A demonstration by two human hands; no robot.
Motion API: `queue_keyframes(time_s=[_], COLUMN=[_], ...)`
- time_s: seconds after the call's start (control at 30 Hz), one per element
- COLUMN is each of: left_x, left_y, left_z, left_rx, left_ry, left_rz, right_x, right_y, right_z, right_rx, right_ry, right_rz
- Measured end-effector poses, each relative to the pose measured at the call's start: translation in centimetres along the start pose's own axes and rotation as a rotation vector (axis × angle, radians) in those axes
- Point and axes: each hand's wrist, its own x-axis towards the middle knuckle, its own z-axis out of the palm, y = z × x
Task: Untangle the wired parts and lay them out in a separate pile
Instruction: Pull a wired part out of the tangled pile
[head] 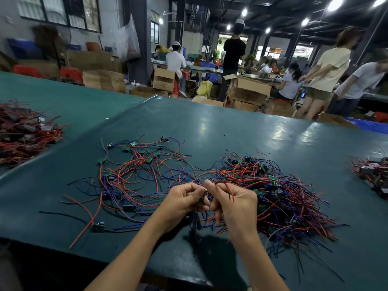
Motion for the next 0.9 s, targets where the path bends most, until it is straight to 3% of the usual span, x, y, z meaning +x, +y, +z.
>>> queue_keyframes(time_s=[0.23, 0.5, 0.63, 0.77, 0.9], left_x=[0.2, 0.2, 0.0, -0.1, -0.4], left_y=[-0.2, -0.2, -0.1, 0.0, 0.5], left_z=[0.0, -0.1, 0.0, 0.1, 0.2], left_rx=[-0.018, -0.009, -0.002, 0.015, 0.004], left_ry=[0.016, 0.035, 0.026, 0.001, -0.014], left_rz=[-0.002, -0.013, -0.019, -0.025, -0.033], right_x=[0.3, -0.6, -0.2, 1.8, 5.3], right_y=[-3.2, -4.2, -4.2, -5.1, -5.9], right_z=[-1.0, -1.2, -1.3, -1.3, -1.5], right_rx=[0.0, 0.185, 0.304, 0.242, 0.271], right_ry=[-0.048, -0.143, -0.104, -0.122, -0.024], right_rz=[0.004, 0.081, 0.153, 0.17, 0.278])
